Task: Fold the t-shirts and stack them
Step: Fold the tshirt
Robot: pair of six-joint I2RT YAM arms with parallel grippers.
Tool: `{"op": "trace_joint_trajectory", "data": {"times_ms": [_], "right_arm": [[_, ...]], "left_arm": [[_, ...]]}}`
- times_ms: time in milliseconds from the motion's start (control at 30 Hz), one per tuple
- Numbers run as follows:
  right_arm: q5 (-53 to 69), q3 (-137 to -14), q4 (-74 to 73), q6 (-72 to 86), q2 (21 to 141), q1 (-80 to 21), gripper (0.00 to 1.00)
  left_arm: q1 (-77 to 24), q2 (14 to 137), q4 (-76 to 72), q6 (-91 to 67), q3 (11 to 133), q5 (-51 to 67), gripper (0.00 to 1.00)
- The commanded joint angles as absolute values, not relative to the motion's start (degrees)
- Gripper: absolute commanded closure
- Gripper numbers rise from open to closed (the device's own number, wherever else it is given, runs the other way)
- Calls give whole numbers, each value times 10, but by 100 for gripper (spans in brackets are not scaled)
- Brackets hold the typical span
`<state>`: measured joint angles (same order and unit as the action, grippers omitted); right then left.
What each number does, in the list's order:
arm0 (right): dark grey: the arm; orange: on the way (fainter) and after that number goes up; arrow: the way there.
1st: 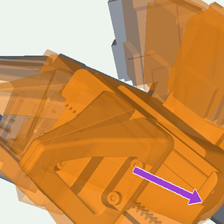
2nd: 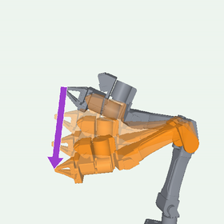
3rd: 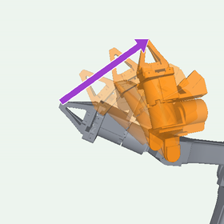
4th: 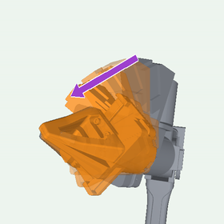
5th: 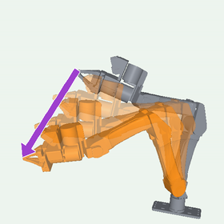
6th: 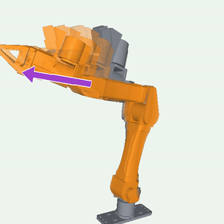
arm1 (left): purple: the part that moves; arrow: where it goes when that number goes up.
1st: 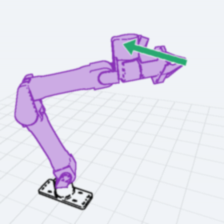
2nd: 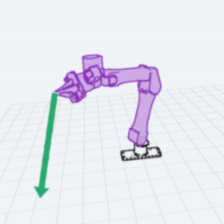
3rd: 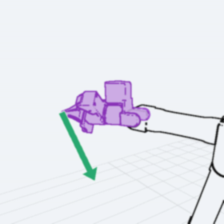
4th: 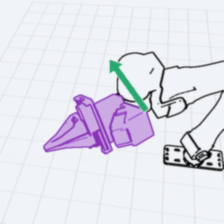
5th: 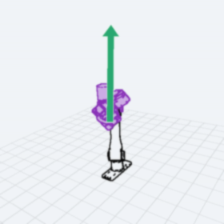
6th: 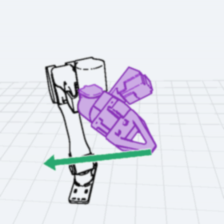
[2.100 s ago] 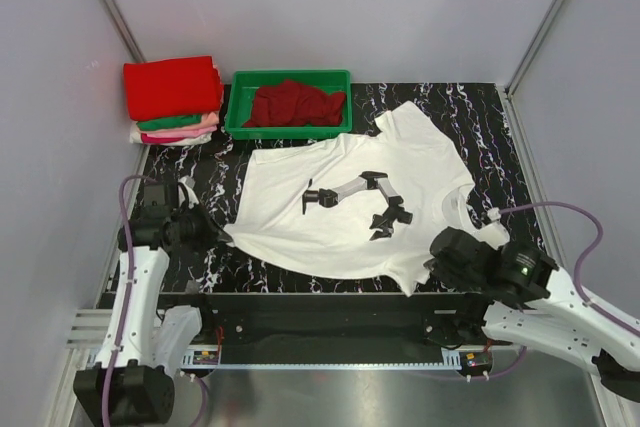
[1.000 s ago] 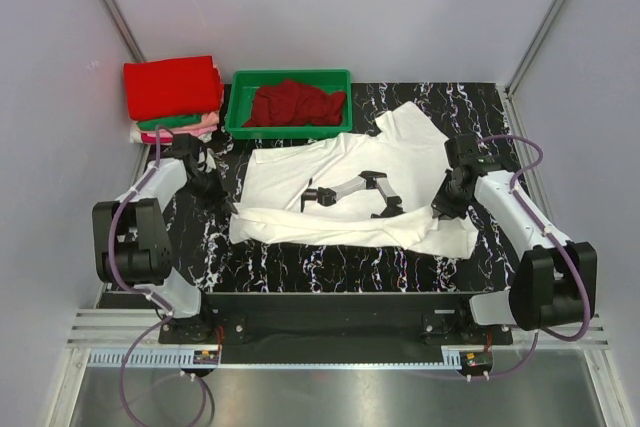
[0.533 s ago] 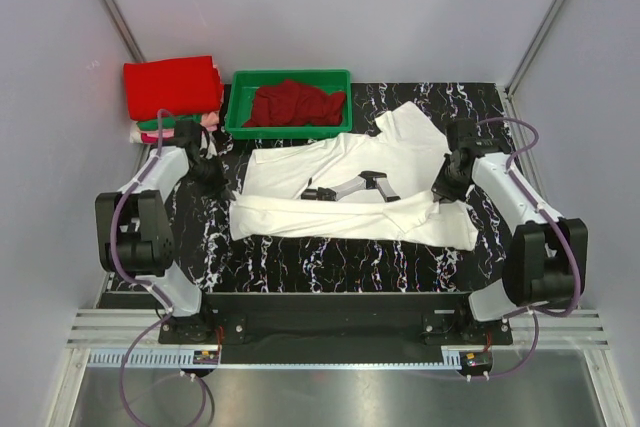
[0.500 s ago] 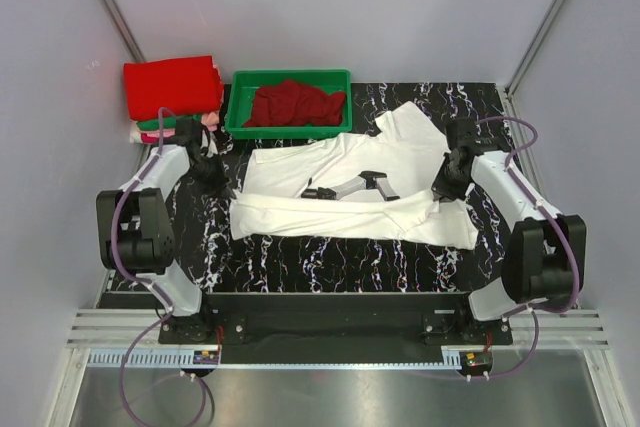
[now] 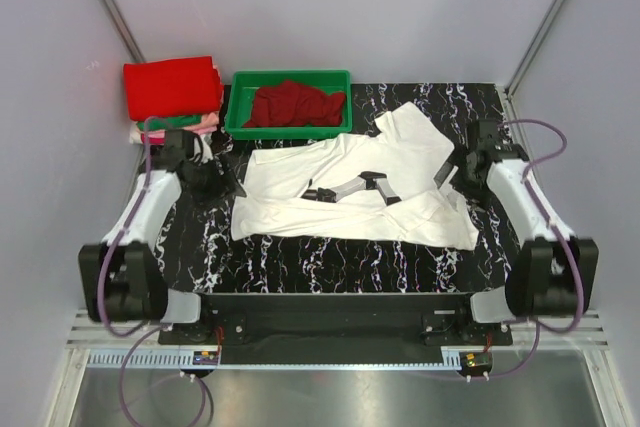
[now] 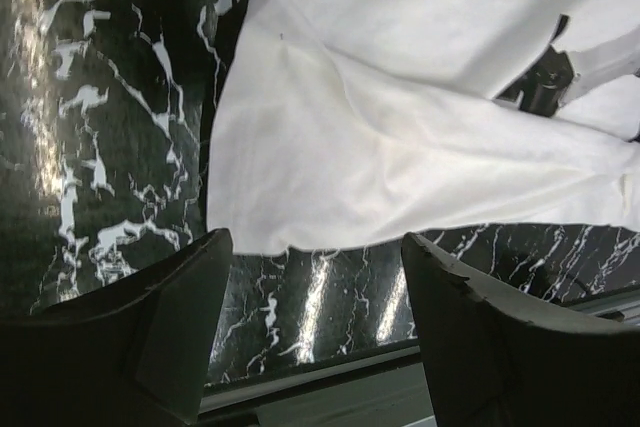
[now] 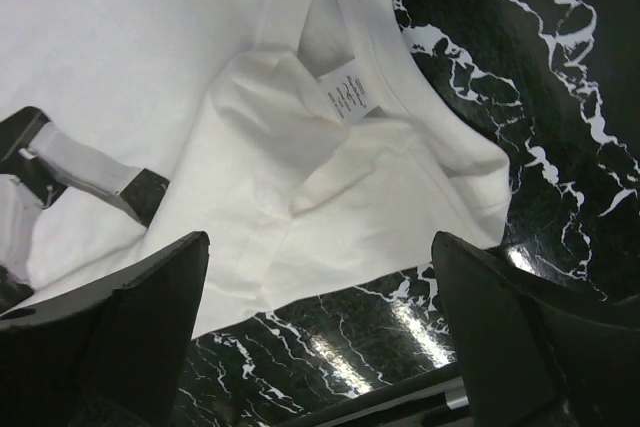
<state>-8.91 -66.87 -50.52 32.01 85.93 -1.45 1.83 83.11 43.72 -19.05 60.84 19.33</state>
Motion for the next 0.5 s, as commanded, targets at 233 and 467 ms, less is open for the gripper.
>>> {"op": "trace_joint_trajectory", "data": {"times_ms": [233,467], "right_arm": [[-26,-440,-466,438,671,37,7],[16,-411,-411,413,726,109,14]], "left_arm": [[63,645,308,-330,378,264,28],[64,671,202,-381,301,269,26]]}}
